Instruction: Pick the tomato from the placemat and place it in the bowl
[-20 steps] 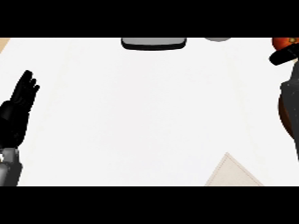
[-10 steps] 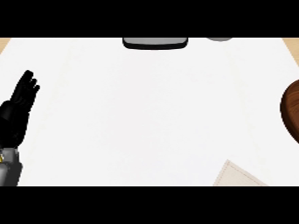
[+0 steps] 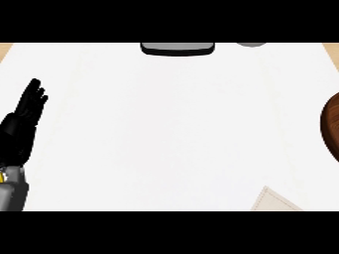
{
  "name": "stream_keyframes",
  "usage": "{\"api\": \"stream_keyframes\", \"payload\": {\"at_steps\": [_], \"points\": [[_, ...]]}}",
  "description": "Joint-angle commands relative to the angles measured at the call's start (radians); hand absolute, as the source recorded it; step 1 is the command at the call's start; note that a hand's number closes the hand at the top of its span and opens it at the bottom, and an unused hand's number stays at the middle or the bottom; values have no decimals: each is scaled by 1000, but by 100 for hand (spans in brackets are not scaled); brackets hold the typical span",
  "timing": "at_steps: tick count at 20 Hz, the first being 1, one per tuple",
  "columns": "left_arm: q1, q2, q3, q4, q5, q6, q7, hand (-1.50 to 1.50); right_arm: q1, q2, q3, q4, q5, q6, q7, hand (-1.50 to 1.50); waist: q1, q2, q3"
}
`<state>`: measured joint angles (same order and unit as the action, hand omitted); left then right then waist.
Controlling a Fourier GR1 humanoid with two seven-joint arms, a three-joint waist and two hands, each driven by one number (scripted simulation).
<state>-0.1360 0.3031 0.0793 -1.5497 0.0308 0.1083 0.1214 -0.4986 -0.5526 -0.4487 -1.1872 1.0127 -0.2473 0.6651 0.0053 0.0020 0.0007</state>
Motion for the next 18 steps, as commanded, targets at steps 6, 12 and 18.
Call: {"api": "stream_keyframes", "payload": {"at_steps": [6, 12, 18], "points": [[-36, -12, 11, 43, -9, -1, -7, 0, 43, -29, -120, 286, -132, 76, -47, -150, -2, 1, 0], [18, -12, 6, -59, -6, -9, 34, 0, 83, -18, -203, 286, -303, 31, -307, -150, -1, -5, 1], [7, 3, 30, 1, -14, -4, 23, 0, 34, 0, -422, 144, -543, -103, -433, -150, -27, -10, 3]]}}
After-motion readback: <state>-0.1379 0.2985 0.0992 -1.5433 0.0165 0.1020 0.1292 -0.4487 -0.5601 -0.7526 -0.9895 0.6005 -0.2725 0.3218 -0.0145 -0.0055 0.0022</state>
